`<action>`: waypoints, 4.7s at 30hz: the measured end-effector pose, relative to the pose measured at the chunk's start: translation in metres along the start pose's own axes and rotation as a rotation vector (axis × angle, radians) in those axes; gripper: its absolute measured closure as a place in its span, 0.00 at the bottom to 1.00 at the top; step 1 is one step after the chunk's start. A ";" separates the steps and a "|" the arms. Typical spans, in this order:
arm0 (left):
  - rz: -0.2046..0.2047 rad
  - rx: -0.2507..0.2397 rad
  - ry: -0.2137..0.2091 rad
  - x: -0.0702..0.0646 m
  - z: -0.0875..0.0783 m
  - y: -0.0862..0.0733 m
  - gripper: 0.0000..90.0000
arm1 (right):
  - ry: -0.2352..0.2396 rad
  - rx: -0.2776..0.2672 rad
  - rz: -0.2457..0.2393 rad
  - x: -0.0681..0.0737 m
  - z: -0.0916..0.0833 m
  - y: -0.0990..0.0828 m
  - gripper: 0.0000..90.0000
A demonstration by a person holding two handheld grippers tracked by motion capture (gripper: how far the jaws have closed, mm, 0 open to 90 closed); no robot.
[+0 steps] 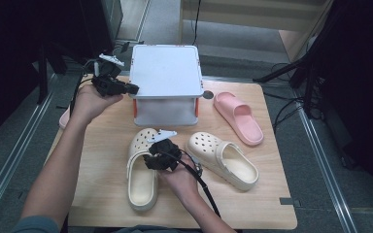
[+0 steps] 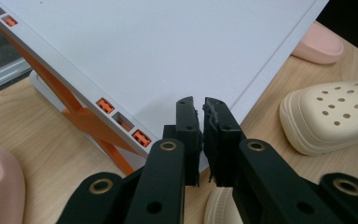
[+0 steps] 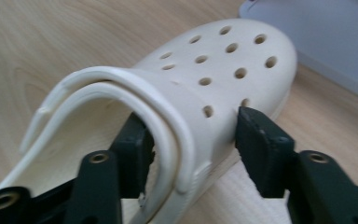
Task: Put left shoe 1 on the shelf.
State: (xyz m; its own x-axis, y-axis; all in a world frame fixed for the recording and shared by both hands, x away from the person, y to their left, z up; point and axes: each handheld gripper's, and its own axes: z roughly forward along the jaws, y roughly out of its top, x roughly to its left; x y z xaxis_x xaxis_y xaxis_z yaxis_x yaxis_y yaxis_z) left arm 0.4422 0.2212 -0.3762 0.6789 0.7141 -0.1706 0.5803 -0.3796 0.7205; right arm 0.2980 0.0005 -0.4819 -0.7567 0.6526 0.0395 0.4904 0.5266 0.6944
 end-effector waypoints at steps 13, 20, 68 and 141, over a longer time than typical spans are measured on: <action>0.007 -0.011 0.004 -0.003 0.003 0.000 0.94 | -0.095 -0.027 -0.019 -0.005 -0.010 0.003 0.82; 0.005 -0.013 -0.001 -0.002 0.003 0.000 0.94 | -0.061 -0.045 0.030 -0.017 -0.016 0.011 0.84; 0.003 -0.030 -0.010 -0.002 0.005 -0.001 0.95 | -0.133 -0.085 0.055 -0.062 -0.014 0.031 0.72; -0.005 -0.054 -0.005 -0.002 0.006 -0.005 0.99 | 0.140 0.015 -0.012 -0.012 -0.008 -0.030 1.00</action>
State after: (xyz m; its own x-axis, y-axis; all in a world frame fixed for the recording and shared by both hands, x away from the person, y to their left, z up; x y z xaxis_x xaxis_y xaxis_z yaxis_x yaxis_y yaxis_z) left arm 0.4406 0.2180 -0.3831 0.6781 0.7131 -0.1779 0.5591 -0.3434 0.7547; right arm 0.2891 -0.0278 -0.4973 -0.8148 0.5645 0.1320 0.4866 0.5423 0.6849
